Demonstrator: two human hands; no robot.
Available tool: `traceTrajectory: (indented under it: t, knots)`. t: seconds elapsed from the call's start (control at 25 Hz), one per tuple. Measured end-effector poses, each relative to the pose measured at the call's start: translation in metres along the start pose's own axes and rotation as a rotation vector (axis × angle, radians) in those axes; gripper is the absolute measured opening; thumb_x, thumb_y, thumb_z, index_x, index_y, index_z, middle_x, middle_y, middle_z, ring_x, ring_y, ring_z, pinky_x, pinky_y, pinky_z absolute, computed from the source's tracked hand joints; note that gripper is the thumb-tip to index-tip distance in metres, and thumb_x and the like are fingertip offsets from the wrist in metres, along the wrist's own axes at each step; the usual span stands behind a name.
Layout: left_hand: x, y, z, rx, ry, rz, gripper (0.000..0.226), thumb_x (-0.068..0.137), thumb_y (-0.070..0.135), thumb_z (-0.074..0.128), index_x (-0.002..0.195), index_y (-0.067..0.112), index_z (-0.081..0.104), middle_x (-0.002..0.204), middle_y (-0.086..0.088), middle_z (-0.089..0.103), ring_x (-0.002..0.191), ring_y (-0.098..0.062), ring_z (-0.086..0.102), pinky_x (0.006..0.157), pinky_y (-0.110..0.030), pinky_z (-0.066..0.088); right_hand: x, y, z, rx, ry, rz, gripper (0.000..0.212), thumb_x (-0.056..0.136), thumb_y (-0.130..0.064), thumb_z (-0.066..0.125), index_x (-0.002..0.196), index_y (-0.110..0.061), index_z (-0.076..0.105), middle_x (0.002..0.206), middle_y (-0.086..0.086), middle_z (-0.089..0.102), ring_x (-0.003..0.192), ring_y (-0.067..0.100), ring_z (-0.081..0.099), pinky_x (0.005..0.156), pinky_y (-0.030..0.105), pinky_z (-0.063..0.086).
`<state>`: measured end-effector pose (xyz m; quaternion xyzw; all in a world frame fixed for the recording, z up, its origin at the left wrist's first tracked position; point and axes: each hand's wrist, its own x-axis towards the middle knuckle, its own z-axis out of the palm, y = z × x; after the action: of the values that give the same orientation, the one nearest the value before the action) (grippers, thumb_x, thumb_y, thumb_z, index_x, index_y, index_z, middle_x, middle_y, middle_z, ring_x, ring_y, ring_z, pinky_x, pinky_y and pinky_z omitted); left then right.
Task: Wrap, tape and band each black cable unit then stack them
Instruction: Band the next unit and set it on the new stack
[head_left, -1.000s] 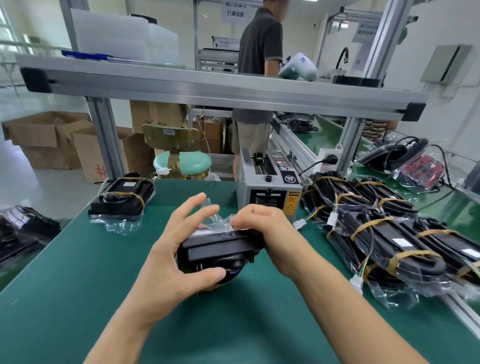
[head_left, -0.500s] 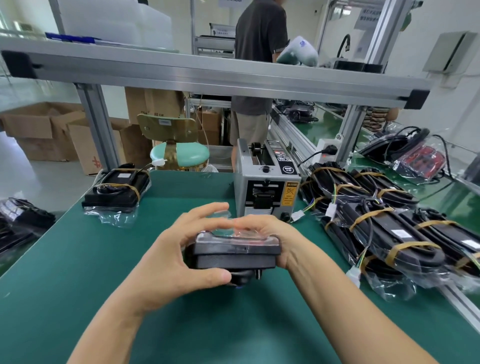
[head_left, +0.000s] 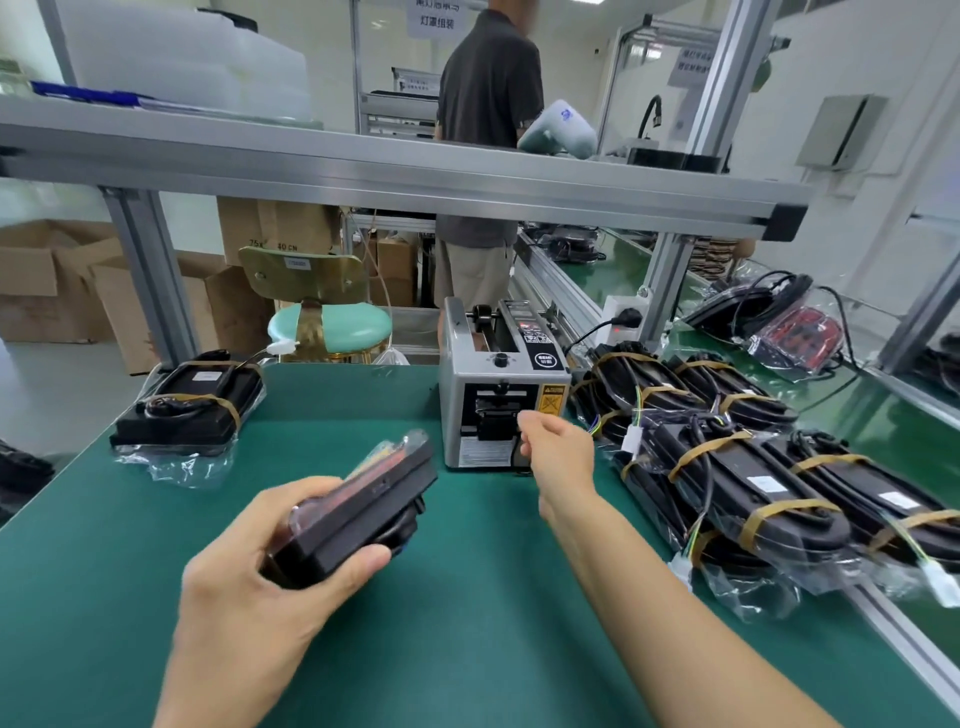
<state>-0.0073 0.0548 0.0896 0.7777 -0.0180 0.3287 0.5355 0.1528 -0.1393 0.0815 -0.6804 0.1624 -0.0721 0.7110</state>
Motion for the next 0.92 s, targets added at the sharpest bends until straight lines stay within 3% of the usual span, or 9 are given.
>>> traceTrajectory:
  t: [0.08, 0.16, 0.36, 0.52, 0.64, 0.72, 0.8, 0.84, 0.92]
  knots:
    - [-0.005, -0.002, 0.007, 0.054, -0.016, 0.015, 0.053, 0.045, 0.036, 0.089, 0.093, 0.035, 0.068, 0.089, 0.014, 0.069, 0.076, 0.002, 0.06, 0.076, 0.0, 0.04, 0.011, -0.005, 0.008, -0.058, 0.061, -0.026, 0.007, 0.089, -0.018, 0.064, 0.087, -0.014, 0.07, 0.081, -0.002, 0.066, 0.076, 0.016, 0.055, 0.077, 0.03, 0.05]
    - [-0.008, -0.002, 0.013, 0.088, -0.04, 0.029, 0.056, 0.046, 0.039, 0.093, 0.096, 0.031, 0.068, 0.091, 0.012, 0.069, 0.079, -0.003, 0.061, 0.078, -0.005, 0.042, 0.018, -0.006, 0.015, -0.084, 0.106, -0.004, 0.006, 0.088, -0.02, 0.067, 0.085, -0.015, 0.069, 0.084, 0.002, 0.067, 0.082, 0.021, 0.059, 0.082, 0.033, 0.049]
    - [-0.007, -0.002, 0.016, 0.11, -0.037, 0.045, 0.051, 0.048, 0.038, 0.081, 0.097, 0.034, 0.067, 0.095, 0.015, 0.068, 0.084, -0.005, 0.06, 0.08, -0.016, 0.045, 0.032, -0.008, 0.029, -0.078, 0.166, 0.062, 0.025, 0.078, -0.016, 0.076, 0.059, -0.018, 0.059, 0.061, -0.005, 0.056, 0.066, 0.02, 0.055, 0.064, 0.026, 0.043]
    - [-0.008, -0.001, 0.015, 0.106, -0.046, 0.047, 0.051, 0.048, 0.039, 0.081, 0.097, 0.035, 0.067, 0.096, 0.017, 0.066, 0.083, -0.005, 0.06, 0.079, -0.016, 0.045, 0.041, -0.007, 0.039, 0.076, 0.198, 0.172, 0.022, 0.073, -0.008, 0.077, 0.068, -0.01, 0.056, 0.081, 0.009, 0.065, 0.076, 0.026, 0.06, 0.068, 0.035, 0.052]
    - [-0.008, -0.001, 0.014, 0.106, -0.041, 0.036, 0.051, 0.048, 0.039, 0.081, 0.097, 0.036, 0.066, 0.098, 0.02, 0.065, 0.082, -0.005, 0.06, 0.077, -0.01, 0.043, 0.032, -0.012, 0.039, 0.163, 0.179, 0.231, 0.017, 0.078, -0.008, 0.072, 0.078, -0.01, 0.055, 0.083, 0.008, 0.06, 0.064, 0.024, 0.05, 0.052, 0.027, 0.044]
    - [-0.008, -0.002, 0.013, 0.099, -0.022, 0.012, 0.051, 0.048, 0.039, 0.082, 0.097, 0.037, 0.067, 0.095, 0.019, 0.066, 0.081, -0.006, 0.061, 0.075, -0.007, 0.043, 0.008, -0.021, 0.029, 0.181, 0.037, 0.23, 0.017, 0.082, -0.014, 0.07, 0.074, -0.015, 0.055, 0.073, 0.002, 0.053, 0.057, 0.017, 0.04, 0.044, 0.023, 0.034]
    - [-0.008, -0.003, 0.012, 0.078, 0.01, -0.022, 0.055, 0.047, 0.036, 0.092, 0.096, 0.039, 0.067, 0.092, 0.019, 0.067, 0.081, -0.005, 0.061, 0.074, -0.005, 0.042, -0.027, -0.026, 0.012, 0.138, -0.22, 0.109, 0.011, 0.082, -0.024, 0.071, 0.072, -0.02, 0.066, 0.073, -0.006, 0.062, 0.068, 0.012, 0.051, 0.059, 0.02, 0.035]
    - [-0.007, -0.004, 0.014, 0.062, 0.026, -0.035, 0.056, 0.047, 0.031, 0.095, 0.095, 0.04, 0.067, 0.091, 0.019, 0.067, 0.082, -0.005, 0.062, 0.074, -0.005, 0.042, -0.048, -0.028, 0.003, 0.125, -0.369, 0.036, 0.007, 0.078, -0.029, 0.073, 0.074, -0.023, 0.072, 0.081, -0.014, 0.07, 0.08, 0.004, 0.06, 0.067, 0.019, 0.037]
    - [-0.006, -0.005, 0.016, 0.039, 0.045, -0.045, 0.053, 0.05, 0.025, 0.091, 0.095, 0.039, 0.067, 0.09, 0.019, 0.068, 0.083, -0.004, 0.063, 0.076, -0.008, 0.044, -0.087, -0.029, -0.009, 0.11, -0.62, -0.087, 0.008, 0.07, -0.033, 0.073, 0.074, -0.028, 0.077, 0.11, -0.027, 0.067, 0.102, -0.015, 0.057, 0.079, 0.009, 0.039]
